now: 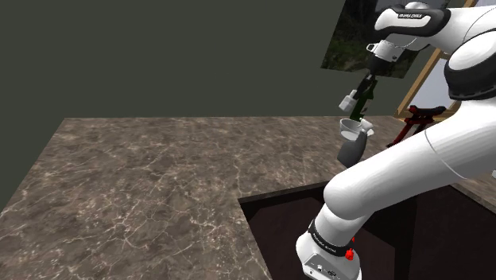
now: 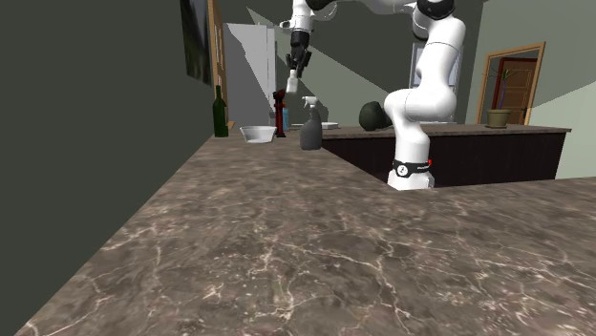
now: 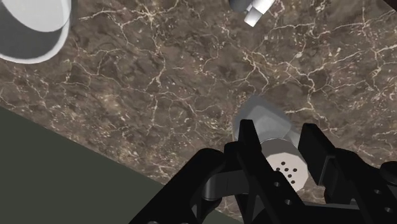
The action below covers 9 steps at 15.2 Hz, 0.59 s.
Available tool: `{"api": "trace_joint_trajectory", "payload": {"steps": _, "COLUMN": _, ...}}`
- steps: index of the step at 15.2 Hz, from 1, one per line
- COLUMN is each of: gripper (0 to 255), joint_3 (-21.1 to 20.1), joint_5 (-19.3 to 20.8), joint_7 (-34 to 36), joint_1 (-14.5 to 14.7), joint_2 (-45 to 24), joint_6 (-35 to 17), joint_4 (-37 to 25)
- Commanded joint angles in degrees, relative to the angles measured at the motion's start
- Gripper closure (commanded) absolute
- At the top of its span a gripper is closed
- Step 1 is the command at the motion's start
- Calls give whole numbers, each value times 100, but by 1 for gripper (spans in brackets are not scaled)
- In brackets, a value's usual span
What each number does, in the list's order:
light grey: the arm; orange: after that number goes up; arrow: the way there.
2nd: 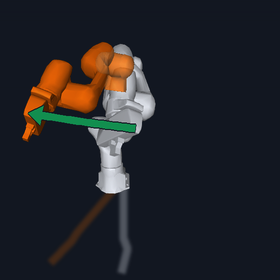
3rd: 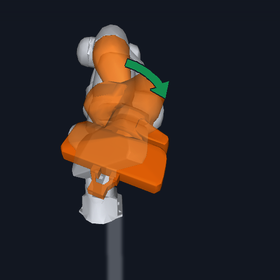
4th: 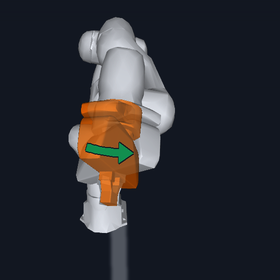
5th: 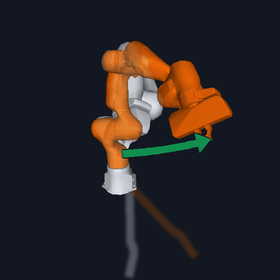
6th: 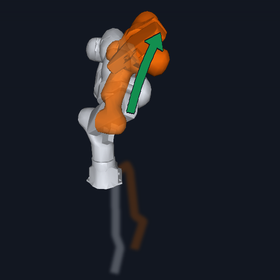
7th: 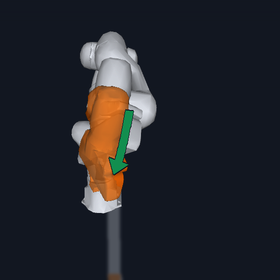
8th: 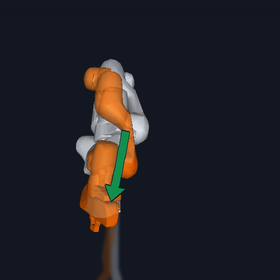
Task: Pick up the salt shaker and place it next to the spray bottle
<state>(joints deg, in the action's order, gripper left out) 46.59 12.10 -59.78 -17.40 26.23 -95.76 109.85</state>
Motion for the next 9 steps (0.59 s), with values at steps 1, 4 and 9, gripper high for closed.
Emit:
{"api": "trace_joint_trajectory", "payload": {"steps": 1, "gripper": 255, "joint_3": 16, "joint_5": 32, "joint_7": 9, "joint_1": -23, "joint_2": 38, "joint_6": -169, "joint_4": 199}}
{"api": "trace_joint_trajectory", "payload": {"steps": 4, "gripper": 255, "joint_3": 45, "joint_5": 73, "joint_7": 16, "joint_1": -52, "joint_2": 78, "joint_6": -391, "joint_4": 453}}
{"api": "trace_joint_trajectory", "payload": {"steps": 9, "gripper": 255, "joint_3": 115, "joint_5": 133, "joint_7": 16, "joint_1": -88, "joint_2": 115, "joint_6": -762, "joint_4": 852}}
